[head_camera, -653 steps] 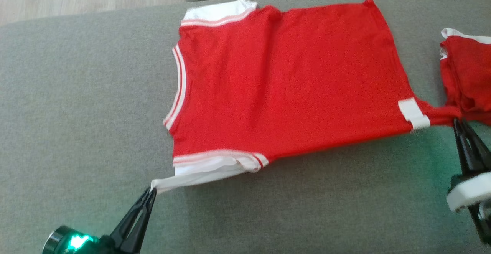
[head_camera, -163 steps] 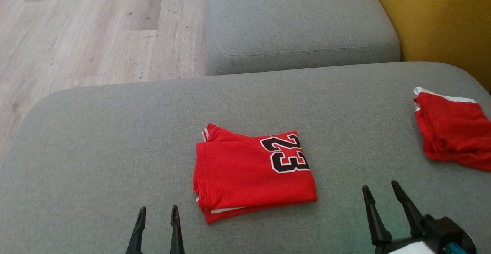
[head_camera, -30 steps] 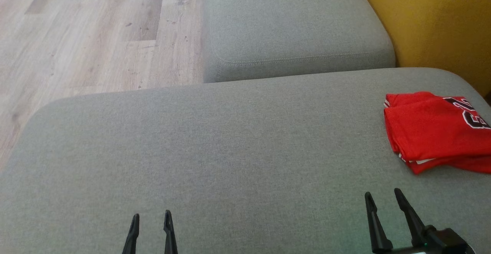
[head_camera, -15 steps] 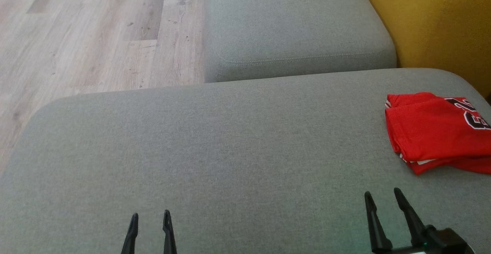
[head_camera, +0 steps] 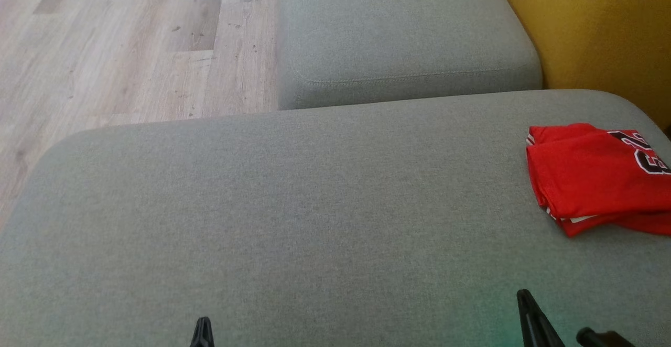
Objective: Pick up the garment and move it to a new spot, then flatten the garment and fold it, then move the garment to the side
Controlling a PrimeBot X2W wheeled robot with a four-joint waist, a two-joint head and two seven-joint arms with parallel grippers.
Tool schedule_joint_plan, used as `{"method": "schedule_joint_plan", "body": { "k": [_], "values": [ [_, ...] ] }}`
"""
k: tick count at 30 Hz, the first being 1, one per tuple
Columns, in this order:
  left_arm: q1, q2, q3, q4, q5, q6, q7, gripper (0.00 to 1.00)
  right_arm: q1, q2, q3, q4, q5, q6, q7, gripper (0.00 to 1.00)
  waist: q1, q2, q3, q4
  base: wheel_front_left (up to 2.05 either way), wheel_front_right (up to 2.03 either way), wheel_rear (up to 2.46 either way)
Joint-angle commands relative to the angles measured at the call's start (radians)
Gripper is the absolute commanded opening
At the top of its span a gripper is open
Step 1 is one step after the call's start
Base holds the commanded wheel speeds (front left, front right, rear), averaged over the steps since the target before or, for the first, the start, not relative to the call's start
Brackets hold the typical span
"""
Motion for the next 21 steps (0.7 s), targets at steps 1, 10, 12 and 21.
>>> {"method": "schedule_joint_plan", "body": {
  "k": [1,10,12,21],
  "values": [
    [-0.032,0.004,0.013,-0.022,-0.030,-0.008,0.002,0.00,-0.047,-0.006,-0.006,-0.028,0.033,0.001,0.006,0.00,0.0000,0.0000,0.002,0.000,0.00,0.00,0.00],
    [-0.065,0.009,0.032,-0.007,-0.137,-0.031,0.022,0.00,-0.075,-0.011,-0.014,-0.024,0.145,0.001,0.027,0.00,0.0000,0.0000,0.012,-0.001,0.00,0.00,0.00],
    [-0.072,0.011,0.036,-0.003,-0.160,-0.036,0.027,0.00,-0.081,-0.012,-0.016,-0.023,0.170,0.001,0.031,0.00,0.0000,0.0000,0.015,-0.001,0.00,0.00,0.00],
    [-0.104,0.015,0.056,0.010,-0.266,-0.058,0.048,0.00,-0.108,-0.015,-0.025,-0.019,0.281,0.002,0.053,0.00,0.0000,0.0000,0.026,-0.001,0.00,0.00,0.00]
  ]
}}
